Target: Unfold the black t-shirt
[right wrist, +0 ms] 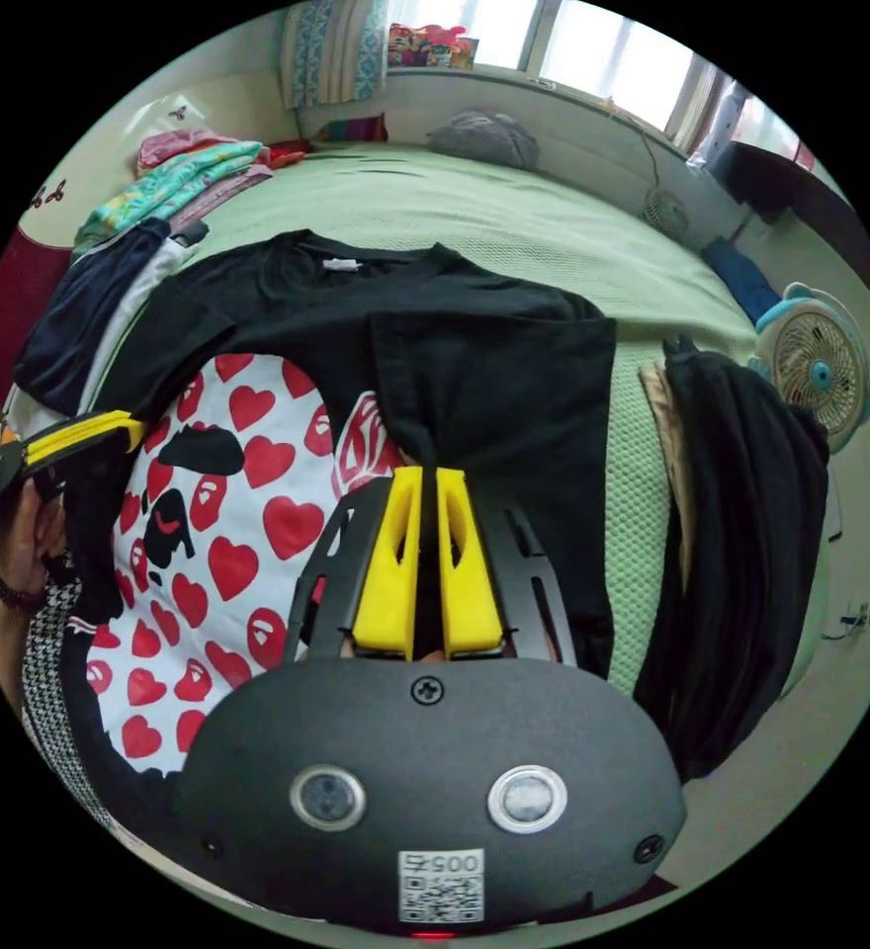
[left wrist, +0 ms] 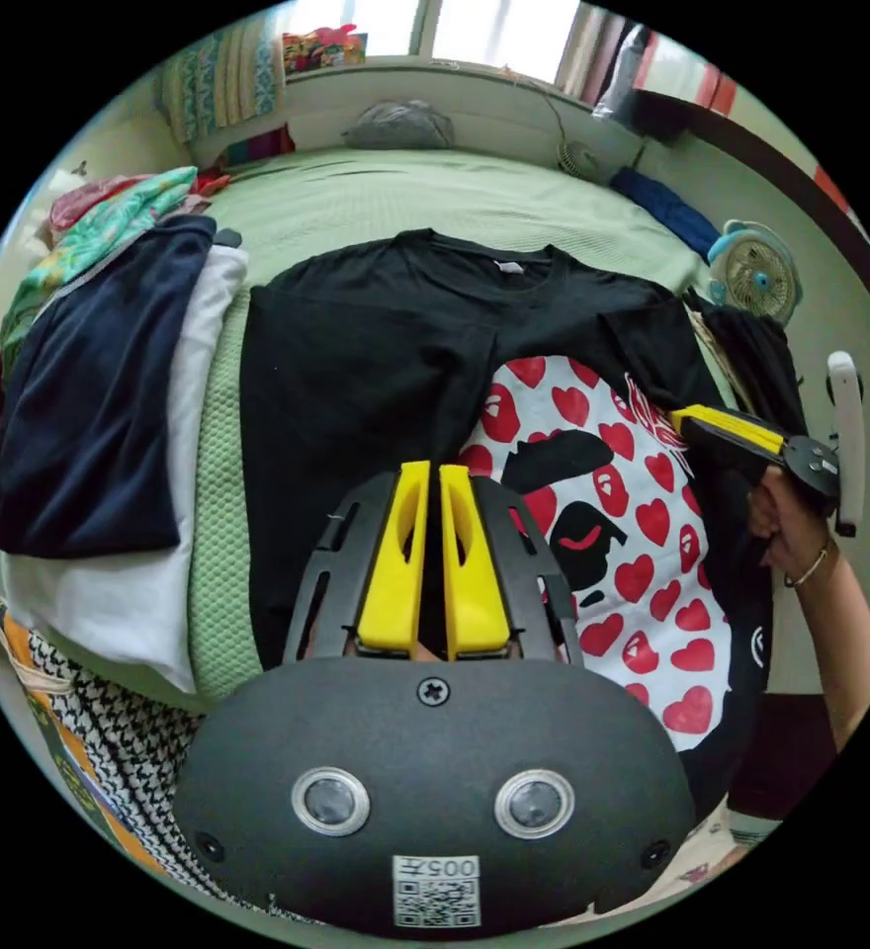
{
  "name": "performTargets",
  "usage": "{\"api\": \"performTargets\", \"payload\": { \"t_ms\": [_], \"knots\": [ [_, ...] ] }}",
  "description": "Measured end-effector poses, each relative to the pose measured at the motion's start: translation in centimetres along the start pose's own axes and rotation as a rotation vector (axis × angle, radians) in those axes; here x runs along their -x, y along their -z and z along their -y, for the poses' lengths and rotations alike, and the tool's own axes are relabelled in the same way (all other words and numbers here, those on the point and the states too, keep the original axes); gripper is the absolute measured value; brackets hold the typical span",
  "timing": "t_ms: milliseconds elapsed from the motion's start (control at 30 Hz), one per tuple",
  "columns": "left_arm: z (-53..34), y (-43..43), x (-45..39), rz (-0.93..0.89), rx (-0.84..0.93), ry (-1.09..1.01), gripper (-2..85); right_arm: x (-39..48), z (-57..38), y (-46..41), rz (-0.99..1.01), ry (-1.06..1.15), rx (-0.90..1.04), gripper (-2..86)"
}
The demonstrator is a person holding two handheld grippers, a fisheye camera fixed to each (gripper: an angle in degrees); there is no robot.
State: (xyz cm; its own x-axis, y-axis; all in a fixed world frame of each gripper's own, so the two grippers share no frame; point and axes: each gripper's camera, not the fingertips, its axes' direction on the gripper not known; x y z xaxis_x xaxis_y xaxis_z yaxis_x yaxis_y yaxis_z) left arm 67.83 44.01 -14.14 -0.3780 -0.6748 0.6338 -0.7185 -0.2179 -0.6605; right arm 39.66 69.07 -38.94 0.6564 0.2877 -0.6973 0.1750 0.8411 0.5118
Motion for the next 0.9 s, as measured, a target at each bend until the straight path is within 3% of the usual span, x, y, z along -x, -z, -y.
{"api": "performTargets", "payload": {
  "t_ms": [133,233,333,500,667,900],
  "knots": [
    [1.0,2.3,0.9,0.072,-0.079,0.023,3.0,-3.3,1.5,3.3,0.050,-0.140,-0.077,-1.1],
    [1.2,5.7,5.1,0.114,-0.161,0.137,2.7,-8.2,1.6,6.5,0.036,-0.294,-0.156,-1.0],
    [-0.3,8.2,10.9,0.189,-0.180,0.345,2.5,-14.0,0.1,7.9,-0.061,-0.460,-0.118,-1.0],
    [-5.8,9.2,15.8,0.238,-0.182,0.555,-0.2,-19.4,-5.4,9.0,0.049,-0.647,-0.131,-1.0],
    [-8.8,8.2,12.1,0.188,-0.153,0.449,-0.6,-16.0,-8.7,10.2,0.067,-0.536,-0.153,-1.0],
    [-13.2,4.2,-2.7,0.047,-0.058,0.134,-0.7,0.2,-12.2,9.6,0.142,-0.165,-0.081,-1.0]
  ]
}}
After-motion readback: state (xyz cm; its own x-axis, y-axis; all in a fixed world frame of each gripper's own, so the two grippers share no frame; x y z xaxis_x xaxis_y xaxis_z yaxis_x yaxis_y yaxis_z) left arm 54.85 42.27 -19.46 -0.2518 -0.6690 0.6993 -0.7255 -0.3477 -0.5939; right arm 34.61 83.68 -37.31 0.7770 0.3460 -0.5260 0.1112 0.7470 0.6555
